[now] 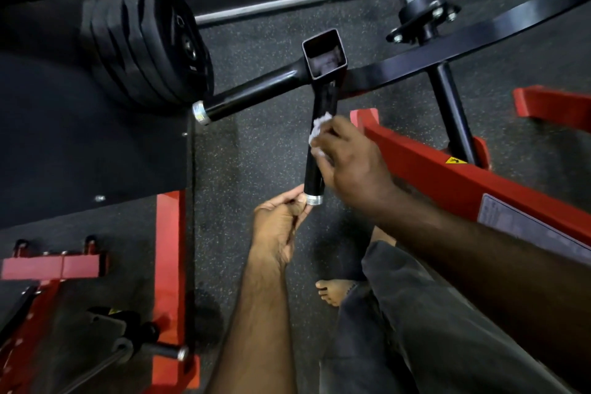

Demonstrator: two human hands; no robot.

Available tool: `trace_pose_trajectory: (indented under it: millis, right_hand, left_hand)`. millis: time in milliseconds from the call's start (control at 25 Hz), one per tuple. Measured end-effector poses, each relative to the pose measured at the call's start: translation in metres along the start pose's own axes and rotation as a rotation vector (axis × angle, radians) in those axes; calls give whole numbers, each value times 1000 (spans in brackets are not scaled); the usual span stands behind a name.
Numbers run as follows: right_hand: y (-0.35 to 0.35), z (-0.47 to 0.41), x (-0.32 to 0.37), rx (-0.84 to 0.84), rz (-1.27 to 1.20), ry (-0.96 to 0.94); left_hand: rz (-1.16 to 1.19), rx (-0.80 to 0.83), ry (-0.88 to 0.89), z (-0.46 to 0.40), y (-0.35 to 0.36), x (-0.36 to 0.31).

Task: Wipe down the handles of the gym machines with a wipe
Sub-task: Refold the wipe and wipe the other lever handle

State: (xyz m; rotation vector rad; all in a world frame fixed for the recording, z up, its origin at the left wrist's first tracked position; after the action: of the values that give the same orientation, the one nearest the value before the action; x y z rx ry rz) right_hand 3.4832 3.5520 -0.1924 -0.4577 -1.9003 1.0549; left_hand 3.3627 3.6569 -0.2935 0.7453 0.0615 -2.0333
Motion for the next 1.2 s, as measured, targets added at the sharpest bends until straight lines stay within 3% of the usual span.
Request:
trace_pose_trajectory:
  millis: [280, 360, 400, 440, 480, 560, 680, 760, 840, 920, 1000, 1120, 1200]
  right_hand:
    - [-20, -33, -8, -164, 152, -12]
    - [13, -7, -6, 89, 99, 66]
    - [33, 15, 5, 283, 88, 13]
    - [52, 35, 21, 439, 152, -156]
    - [60, 46, 26, 532, 209, -269]
    - [38, 17, 17, 468, 271, -249]
    - [-11, -42, -6, 125, 379, -34]
    - [-14, -41, -7, 94, 368, 41]
    - [19, -6, 10, 368, 259, -11]
    - [40, 29, 31, 560, 319, -226]
    - [29, 17, 17, 497, 292, -198]
    - [-11, -31, -4, 166, 296, -62]
    - [-20, -39, -4, 53, 271, -7]
  left_hand:
    - [24, 21, -3, -2, -2, 2]
    - [23, 13, -6, -3, -3, 3]
    - [23, 9, -9, -2, -2, 3]
    - [26, 5, -12, -2, -2, 4]
    - [37, 5, -16, -1, -2, 4]
    - [62, 27, -22, 0, 0, 2]
    - [76, 45, -17, -4, -1, 3]
    - [91, 38, -18, -5, -2, 5]
    - [101, 39, -19, -4, -1, 6]
    - [93, 40, -20, -3, -1, 5]
    - [86, 39, -23, -4, -1, 5]
    - [89, 21, -14, -5, -3, 6]
    - [87, 17, -8, -6, -2, 6]
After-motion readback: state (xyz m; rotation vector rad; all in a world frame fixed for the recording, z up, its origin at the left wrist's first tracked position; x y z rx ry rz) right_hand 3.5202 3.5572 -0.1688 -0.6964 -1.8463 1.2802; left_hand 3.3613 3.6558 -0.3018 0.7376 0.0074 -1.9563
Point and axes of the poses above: each hand's wrist, its own z-axis away from the middle knuckle, its own y-axis out of the palm, x = y × z, the point moved 8 cm from there along -z, towards the middle knuckle, and after that the axes turned 9 degrees about z, right-handed, at the moved point
